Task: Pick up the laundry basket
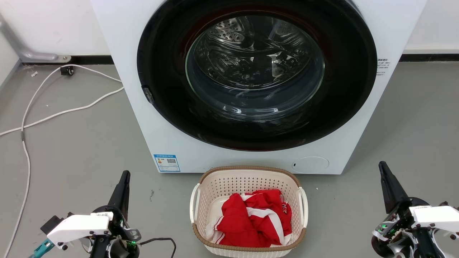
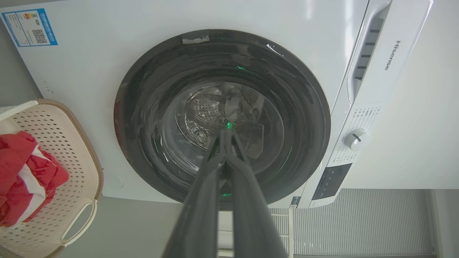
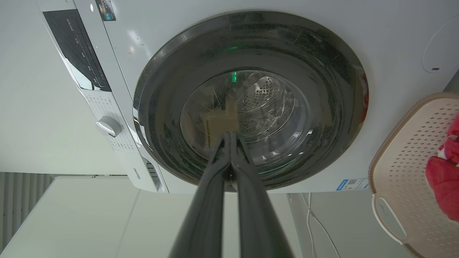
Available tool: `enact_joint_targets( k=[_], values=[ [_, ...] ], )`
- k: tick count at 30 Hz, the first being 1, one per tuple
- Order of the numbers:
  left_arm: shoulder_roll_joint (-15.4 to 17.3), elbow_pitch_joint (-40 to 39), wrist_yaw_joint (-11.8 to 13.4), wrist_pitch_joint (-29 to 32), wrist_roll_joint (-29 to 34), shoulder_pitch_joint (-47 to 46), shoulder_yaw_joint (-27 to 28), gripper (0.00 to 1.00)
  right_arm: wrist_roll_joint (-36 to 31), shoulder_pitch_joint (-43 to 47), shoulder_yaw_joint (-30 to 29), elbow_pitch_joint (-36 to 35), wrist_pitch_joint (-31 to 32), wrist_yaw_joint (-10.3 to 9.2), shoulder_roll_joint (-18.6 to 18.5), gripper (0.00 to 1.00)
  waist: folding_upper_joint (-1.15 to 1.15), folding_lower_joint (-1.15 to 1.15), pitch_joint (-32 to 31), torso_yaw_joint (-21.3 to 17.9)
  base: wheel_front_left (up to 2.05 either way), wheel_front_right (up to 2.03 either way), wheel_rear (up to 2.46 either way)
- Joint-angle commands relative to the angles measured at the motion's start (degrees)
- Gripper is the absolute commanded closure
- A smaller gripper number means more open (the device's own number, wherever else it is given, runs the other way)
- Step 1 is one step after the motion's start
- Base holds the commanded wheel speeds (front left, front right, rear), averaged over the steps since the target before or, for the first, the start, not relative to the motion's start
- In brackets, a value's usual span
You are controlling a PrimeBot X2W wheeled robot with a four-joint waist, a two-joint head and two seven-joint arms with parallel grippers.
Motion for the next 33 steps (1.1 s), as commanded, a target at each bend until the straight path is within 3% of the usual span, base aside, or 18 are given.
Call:
enact_joint_targets(
  k=[1,33],
  values=[
    [0.0,0.0,0.0,0.3,0.4,-0.4,0.1,1.00,-0.2,-0.7,-0.1,0.0,0.1,0.02,0.1,1.00,0.00,0.00,0.0,0.0,0.00,0.00,0.00],
    [-0.3,0.1,0.0,0.6,0.7,-0.5,0.5,1.00,-0.7,-0.7,-0.6,0.1,0.6,0.02,0.4,1.00,0.00,0.00,0.0,0.0,0.00,0.00,0.00]
  ],
)
